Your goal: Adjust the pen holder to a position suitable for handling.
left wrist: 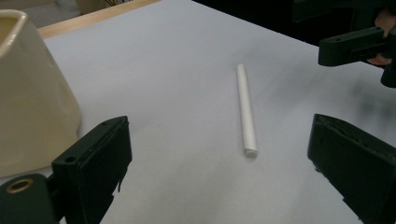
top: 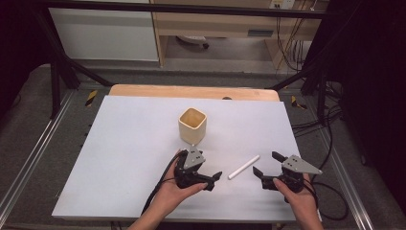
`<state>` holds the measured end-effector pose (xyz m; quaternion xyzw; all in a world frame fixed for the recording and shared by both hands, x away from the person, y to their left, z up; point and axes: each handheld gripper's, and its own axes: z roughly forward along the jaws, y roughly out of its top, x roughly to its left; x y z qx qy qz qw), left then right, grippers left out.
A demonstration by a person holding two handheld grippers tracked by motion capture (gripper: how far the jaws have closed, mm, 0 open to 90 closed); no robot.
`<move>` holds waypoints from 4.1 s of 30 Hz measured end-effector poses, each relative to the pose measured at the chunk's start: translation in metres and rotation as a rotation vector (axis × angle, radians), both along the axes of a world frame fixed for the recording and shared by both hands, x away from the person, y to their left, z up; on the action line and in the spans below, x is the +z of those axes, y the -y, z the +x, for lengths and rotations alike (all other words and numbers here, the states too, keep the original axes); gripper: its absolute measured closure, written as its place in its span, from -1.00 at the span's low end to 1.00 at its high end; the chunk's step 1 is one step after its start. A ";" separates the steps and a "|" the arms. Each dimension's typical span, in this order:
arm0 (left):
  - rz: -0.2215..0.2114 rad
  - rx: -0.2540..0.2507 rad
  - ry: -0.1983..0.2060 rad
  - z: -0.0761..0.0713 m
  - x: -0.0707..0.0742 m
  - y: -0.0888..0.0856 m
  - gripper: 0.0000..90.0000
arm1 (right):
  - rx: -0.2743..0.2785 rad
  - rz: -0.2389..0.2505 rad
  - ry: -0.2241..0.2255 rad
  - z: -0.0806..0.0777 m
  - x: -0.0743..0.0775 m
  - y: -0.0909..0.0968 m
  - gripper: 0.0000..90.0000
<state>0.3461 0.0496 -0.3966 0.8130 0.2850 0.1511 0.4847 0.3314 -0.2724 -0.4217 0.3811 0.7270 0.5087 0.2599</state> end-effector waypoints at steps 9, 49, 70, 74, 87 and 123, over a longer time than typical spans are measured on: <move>0.025 -0.025 -0.035 0.007 -0.018 0.023 -0.72 | -0.031 0.015 -0.034 0.004 -0.002 0.003 -0.88; 0.192 -0.091 -0.074 0.015 -0.063 0.087 0.76 | -0.043 0.015 -0.052 0.005 -0.002 0.005 -0.88; 0.158 -0.028 -0.052 0.020 -0.032 0.004 0.76 | 0.019 -0.073 0.004 0.002 0.002 -0.021 -0.89; 0.153 -0.023 -0.056 0.018 -0.029 -0.012 0.76 | 0.052 -0.120 0.014 0.004 0.002 -0.035 -0.87; 0.105 -0.031 -0.082 0.016 -0.020 -0.037 0.76 | 0.151 -0.250 0.027 0.014 0.002 -0.076 -0.89; 0.111 -0.129 -0.119 0.006 -0.018 -0.030 0.76 | 0.251 -0.686 0.263 -0.011 -0.006 -0.117 -0.11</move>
